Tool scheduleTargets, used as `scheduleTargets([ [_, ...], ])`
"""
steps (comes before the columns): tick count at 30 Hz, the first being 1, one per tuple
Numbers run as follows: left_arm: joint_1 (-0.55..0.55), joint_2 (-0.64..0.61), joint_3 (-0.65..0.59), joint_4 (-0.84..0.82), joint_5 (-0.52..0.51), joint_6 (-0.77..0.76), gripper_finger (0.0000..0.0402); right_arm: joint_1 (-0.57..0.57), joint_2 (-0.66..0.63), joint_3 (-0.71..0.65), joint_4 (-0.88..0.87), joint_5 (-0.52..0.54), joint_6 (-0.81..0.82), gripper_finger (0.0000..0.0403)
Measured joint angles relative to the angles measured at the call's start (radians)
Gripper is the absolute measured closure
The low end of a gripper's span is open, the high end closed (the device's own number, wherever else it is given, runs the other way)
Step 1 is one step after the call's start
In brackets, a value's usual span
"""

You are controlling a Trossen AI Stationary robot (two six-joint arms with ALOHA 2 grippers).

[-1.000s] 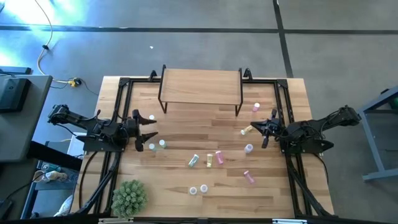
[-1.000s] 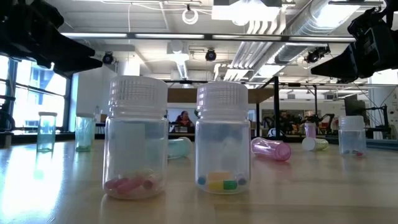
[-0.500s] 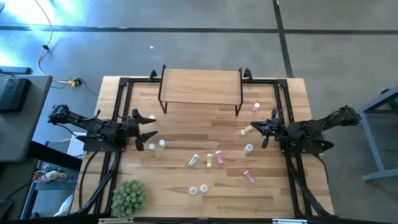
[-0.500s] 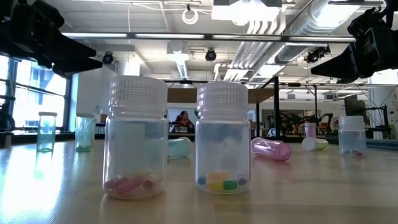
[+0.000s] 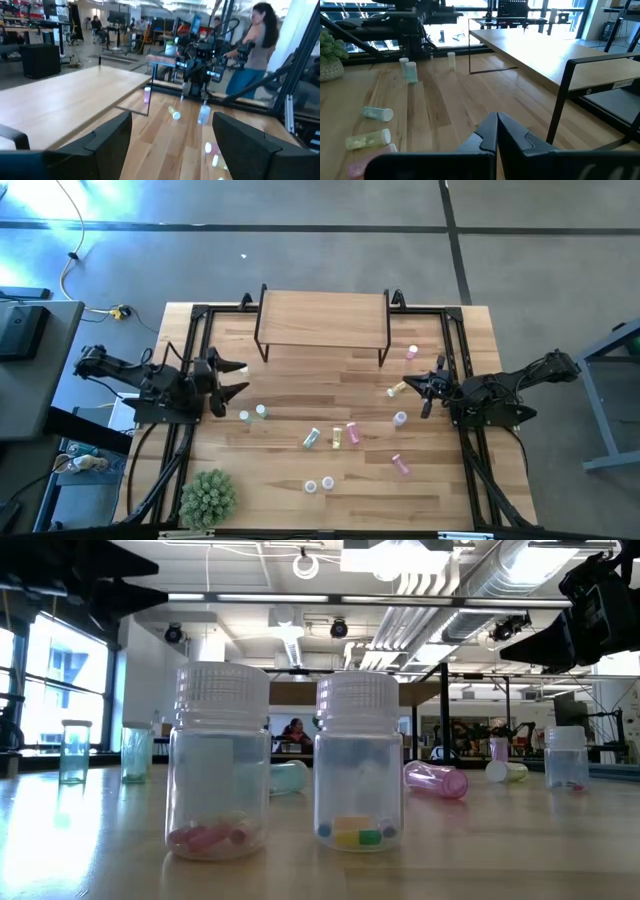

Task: Pick and place medicine bottles onto shelf by color
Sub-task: Put the top left blue pill bottle on the shelf

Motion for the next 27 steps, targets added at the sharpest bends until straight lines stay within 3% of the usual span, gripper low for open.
scheduleTargets([
  [8,0.000,0.234,0.208,-0.203,-0.056,-0.095,0.0133,0.000,0.000,0.000,-0.004,0.000,0.000,0.0403],
  [14,0.000,0.411,0.345,-0.422,-0.050,-0.253,0.0133,0.000,0.000,0.000,-0.004,0.000,0.000,0.0403],
  [27,0.000,0.694,0.356,-0.460,0.032,-0.562,0.0133,0.000,0.000,0.000,-0.004,0.000,0.000,0.0403],
])
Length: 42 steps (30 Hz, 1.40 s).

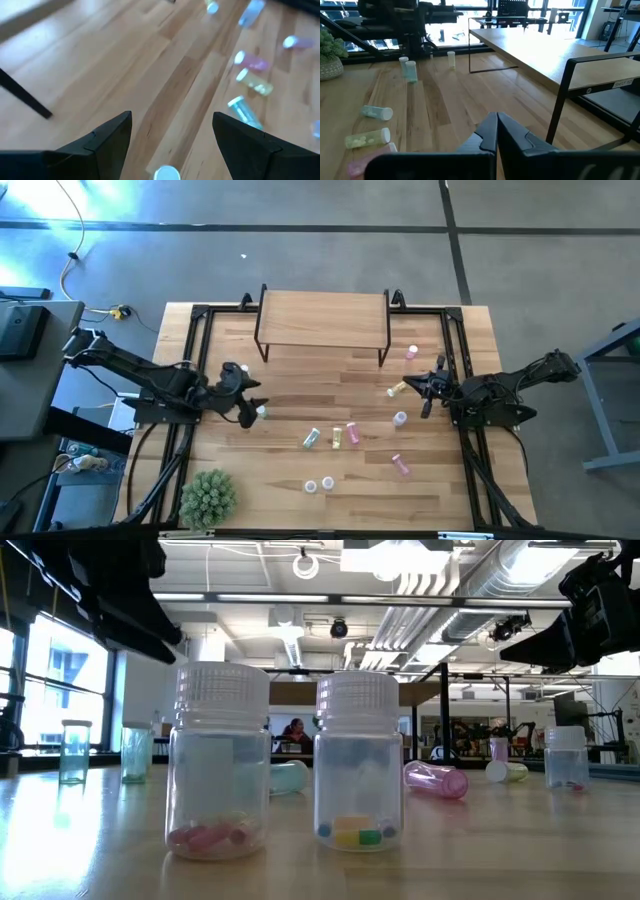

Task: Pick and place medicine bottles onto shelf by color
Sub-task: Put the top left blue pill bottle on the shelf

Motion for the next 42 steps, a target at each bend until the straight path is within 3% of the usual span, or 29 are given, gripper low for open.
scheduleTargets([
  [10,0.034,0.135,0.000,-0.039,0.105,-0.160,0.0133,0.000,0.000,0.000,0.000,0.000,0.000,0.0403],
  [21,0.034,0.213,0.000,-0.057,0.154,-0.186,0.0133,0.000,0.000,0.000,0.000,0.000,0.000,0.0403],
  [38,-0.025,0.335,0.000,-0.049,0.145,-0.249,0.0134,0.000,0.000,0.000,0.000,0.000,0.000,0.0403],
  [42,-0.033,0.335,0.000,-0.046,0.122,-0.249,0.0151,0.000,0.000,0.000,-0.002,0.000,0.000,0.0403],
])
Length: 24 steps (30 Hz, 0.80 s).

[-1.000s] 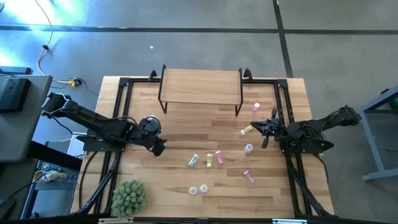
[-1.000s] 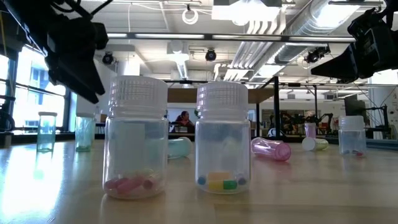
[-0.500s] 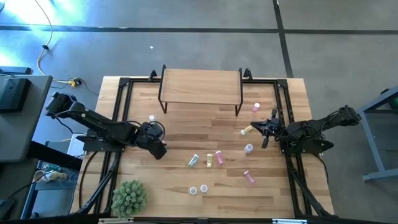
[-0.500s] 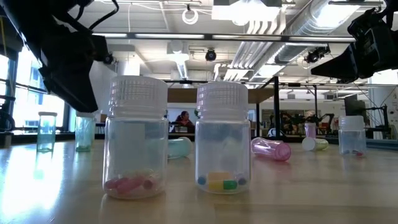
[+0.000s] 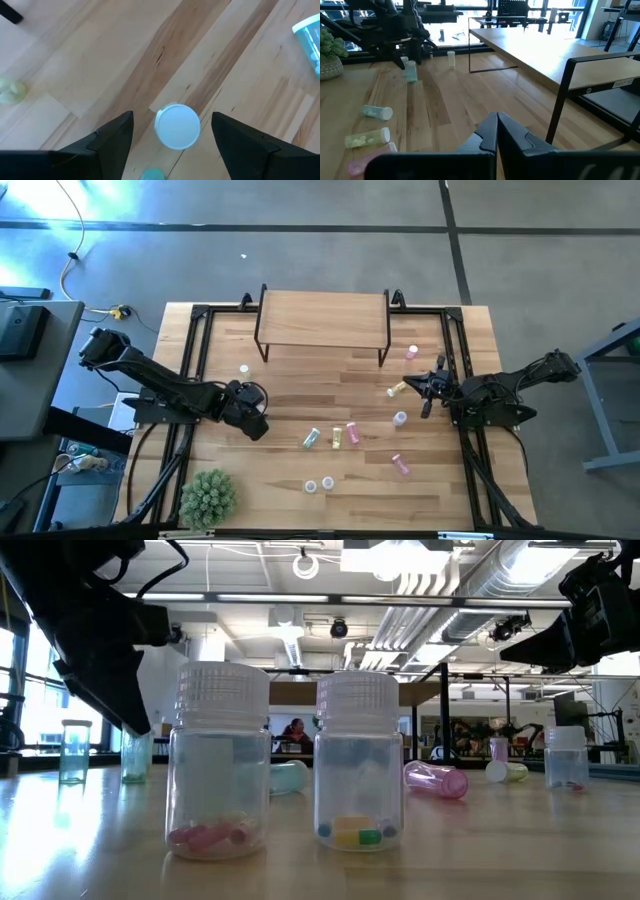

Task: Pick and place medicine bottles onto shelf by color
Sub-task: Put the top left blue pill bottle on the shelf

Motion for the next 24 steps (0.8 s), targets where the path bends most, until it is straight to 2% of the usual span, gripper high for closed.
scheduleTargets([
  [11,0.000,0.000,0.000,-0.001,0.005,0.016,0.0225,0.000,0.000,0.000,-0.001,0.000,0.000,0.0403],
  [24,0.000,-0.001,0.000,-0.001,0.004,0.026,0.0283,0.000,0.000,0.000,-0.001,0.000,0.000,0.0403],
])
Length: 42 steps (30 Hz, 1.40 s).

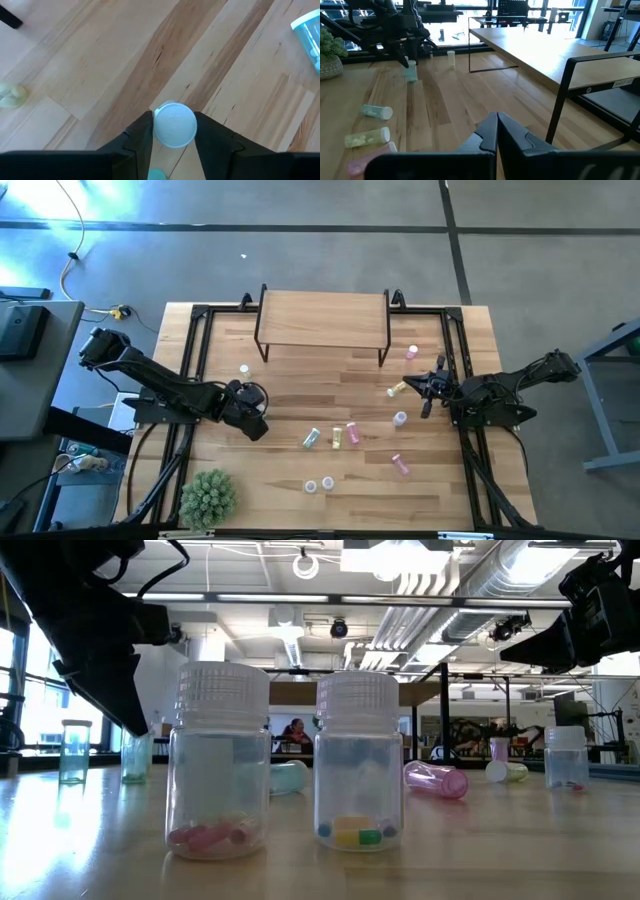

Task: Pick and place medicine bottles onto shelf by color
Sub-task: Put the top left blue pill bottle on the shelf

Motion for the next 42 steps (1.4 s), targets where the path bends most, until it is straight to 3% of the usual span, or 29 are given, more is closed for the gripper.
scheduleTargets([
  [11,0.006,0.000,0.012,-0.009,0.003,-0.007,0.0284,0.000,0.000,0.000,0.000,0.000,0.000,0.0403],
  [22,0.108,0.000,0.204,-0.106,0.010,0.179,0.0284,0.000,0.000,0.000,0.000,0.000,0.000,0.0403],
  [33,0.342,0.000,0.464,-0.192,0.027,0.514,0.0284,0.000,0.000,0.000,0.000,0.000,0.000,0.0403],
  [42,0.676,0.000,0.654,-0.183,0.024,0.734,0.0284,0.000,0.000,0.000,0.000,0.000,0.000,0.0403],
])
